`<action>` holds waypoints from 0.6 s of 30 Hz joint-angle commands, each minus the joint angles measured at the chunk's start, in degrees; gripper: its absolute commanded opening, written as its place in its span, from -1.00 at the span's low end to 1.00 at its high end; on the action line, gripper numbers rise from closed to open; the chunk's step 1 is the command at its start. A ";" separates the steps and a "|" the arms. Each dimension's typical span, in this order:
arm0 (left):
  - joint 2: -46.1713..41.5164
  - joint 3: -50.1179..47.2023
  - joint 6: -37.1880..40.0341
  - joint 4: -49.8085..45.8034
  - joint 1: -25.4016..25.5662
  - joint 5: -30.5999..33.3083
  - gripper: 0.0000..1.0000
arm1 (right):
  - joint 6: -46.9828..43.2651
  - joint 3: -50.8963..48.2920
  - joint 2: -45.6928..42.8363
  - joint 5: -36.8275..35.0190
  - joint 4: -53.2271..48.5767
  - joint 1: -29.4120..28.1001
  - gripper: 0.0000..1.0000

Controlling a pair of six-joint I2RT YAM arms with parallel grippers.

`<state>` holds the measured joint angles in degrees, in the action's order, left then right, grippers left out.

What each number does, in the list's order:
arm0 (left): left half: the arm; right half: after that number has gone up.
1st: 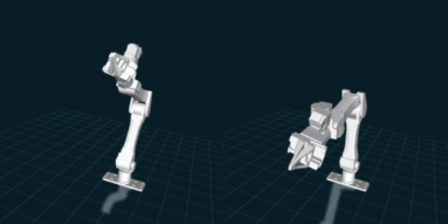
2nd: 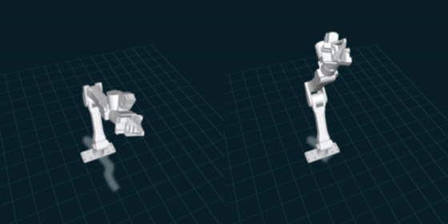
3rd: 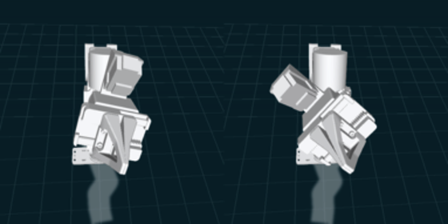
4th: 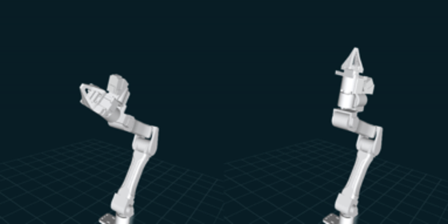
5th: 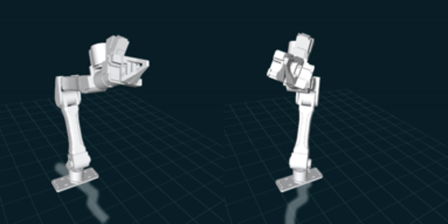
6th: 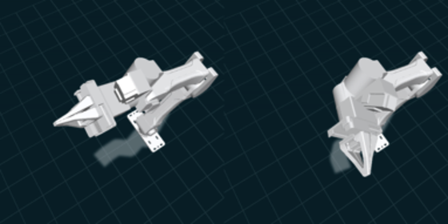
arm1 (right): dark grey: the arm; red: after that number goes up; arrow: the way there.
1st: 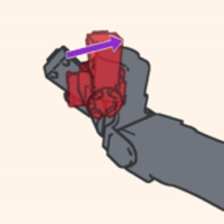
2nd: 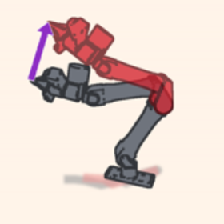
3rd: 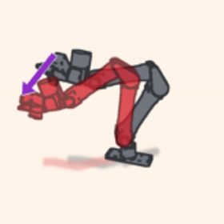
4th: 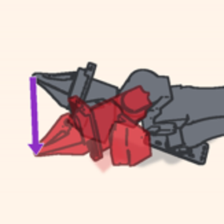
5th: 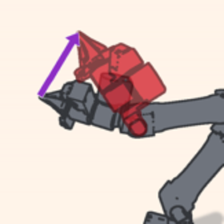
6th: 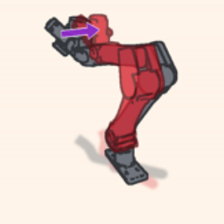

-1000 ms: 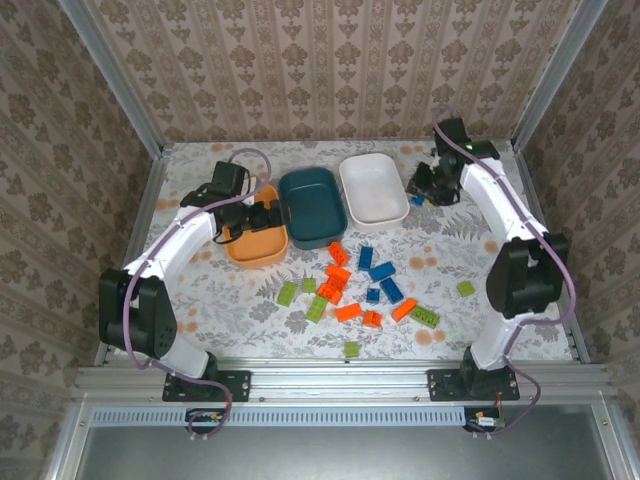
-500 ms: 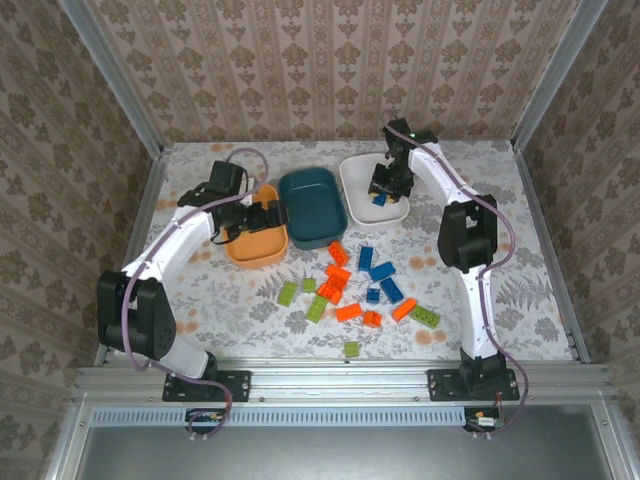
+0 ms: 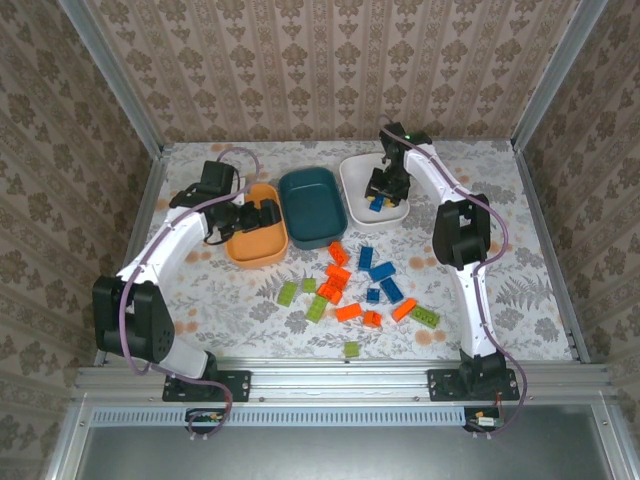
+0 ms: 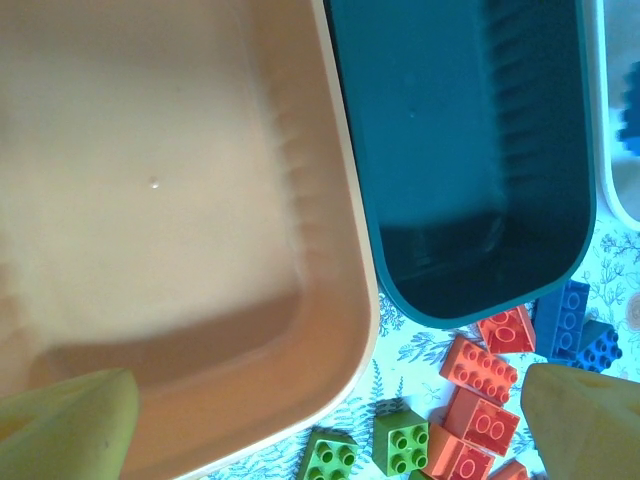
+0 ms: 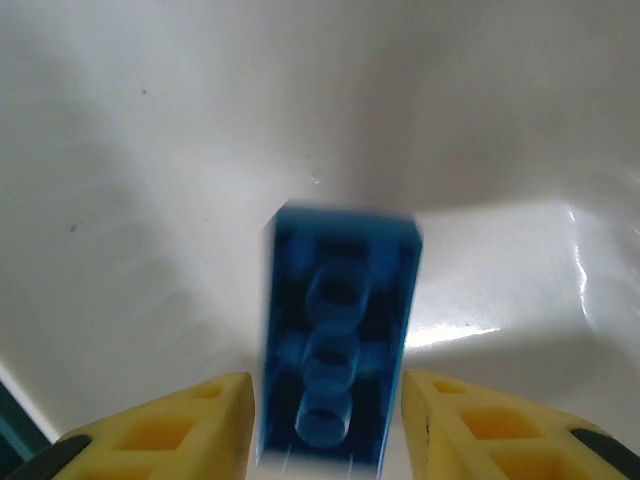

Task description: Sort the legos into containers by color

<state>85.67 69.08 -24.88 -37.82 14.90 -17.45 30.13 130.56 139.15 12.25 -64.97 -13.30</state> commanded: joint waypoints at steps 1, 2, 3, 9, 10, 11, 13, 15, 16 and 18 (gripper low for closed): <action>0.73 0.34 -0.55 0.22 -0.22 -1.84 1.00 | -0.23 1.47 -1.99 -1.29 -3.29 -0.33 0.07; 1.07 0.66 -0.60 0.37 -0.22 -2.10 0.99 | -0.40 1.38 -2.85 -1.56 -3.68 -0.37 0.09; 1.40 0.86 -0.69 0.53 -0.22 -2.31 0.99 | -0.57 1.28 -3.73 -1.85 -4.29 -0.40 0.10; 2.45 1.79 -1.38 1.98 -0.22 -3.11 1.00 | -2.11 -9.21 -14.68 -3.11 -4.65 -3.52 0.10; 2.52 1.68 -1.39 2.10 -0.22 -3.20 0.99 | -2.09 -13.01 -17.21 -3.56 -3.93 -4.59 0.10; 2.53 1.52 -1.48 2.23 -0.22 -3.28 0.99 | -1.78 -17.65 -20.20 -4.16 -2.69 -5.66 0.11; 2.56 1.04 -1.71 2.48 -0.23 -3.44 1.00 | -0.18 -26.85 -25.85 -5.02 0.22 -7.84 0.11; 2.57 0.55 -1.74 2.71 -0.13 -3.64 1.00 | 2.11 -34.77 -29.85 -5.14 3.66 -9.66 0.11; 2.57 0.29 -1.75 2.83 -0.13 -3.87 1.00 | 3.07 -37.24 -31.03 -4.84 5.07 -10.29 0.11; 2.59 0.03 -1.88 3.03 -0.13 -3.99 1.00 | 4.41 -40.77 -31.63 -4.49 7.46 -11.56 0.11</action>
<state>87.94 69.12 -25.87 -35.53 14.92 -20.05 31.44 94.76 107.74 8.80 -62.13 -24.43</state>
